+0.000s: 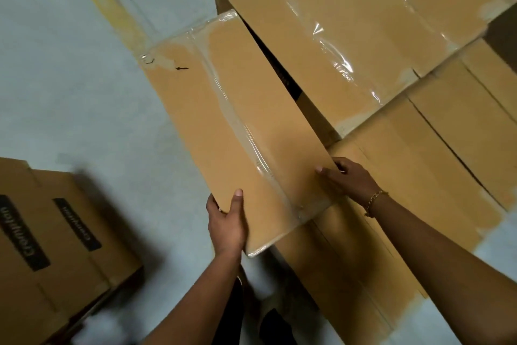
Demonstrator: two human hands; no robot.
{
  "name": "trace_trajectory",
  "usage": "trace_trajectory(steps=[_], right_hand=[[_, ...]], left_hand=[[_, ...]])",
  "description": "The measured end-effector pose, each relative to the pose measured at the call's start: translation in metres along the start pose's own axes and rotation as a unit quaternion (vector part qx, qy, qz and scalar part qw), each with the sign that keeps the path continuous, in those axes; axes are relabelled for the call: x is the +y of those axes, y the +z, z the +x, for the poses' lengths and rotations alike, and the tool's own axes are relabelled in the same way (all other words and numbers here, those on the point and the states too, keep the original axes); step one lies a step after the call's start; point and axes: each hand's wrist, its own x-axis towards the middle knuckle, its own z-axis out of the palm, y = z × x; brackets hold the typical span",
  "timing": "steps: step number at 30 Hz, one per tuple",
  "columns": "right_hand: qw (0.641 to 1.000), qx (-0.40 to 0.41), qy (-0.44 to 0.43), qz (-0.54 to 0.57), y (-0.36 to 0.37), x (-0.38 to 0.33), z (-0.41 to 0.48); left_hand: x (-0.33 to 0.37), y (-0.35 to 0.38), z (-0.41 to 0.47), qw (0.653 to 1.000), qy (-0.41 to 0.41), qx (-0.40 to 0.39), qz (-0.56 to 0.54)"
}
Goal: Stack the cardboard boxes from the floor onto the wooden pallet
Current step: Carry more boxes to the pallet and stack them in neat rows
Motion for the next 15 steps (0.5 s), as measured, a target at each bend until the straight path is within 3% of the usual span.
trace_trajectory(steps=[7, 12, 15], right_hand=[[0.989, -0.015, 0.081, 0.124, 0.006, 0.034, -0.022], [0.941, -0.042, 0.141, 0.304, 0.023, 0.047, -0.022], [0.931, -0.022, 0.155, 0.33, 0.024, 0.048, -0.02]], left_hand=[[0.001, -0.001, 0.025, 0.999, 0.015, -0.017, -0.034], [0.002, 0.004, 0.036, 0.998, 0.031, -0.028, -0.045], [-0.001, 0.006, 0.039, 0.998, 0.035, -0.019, -0.038]])
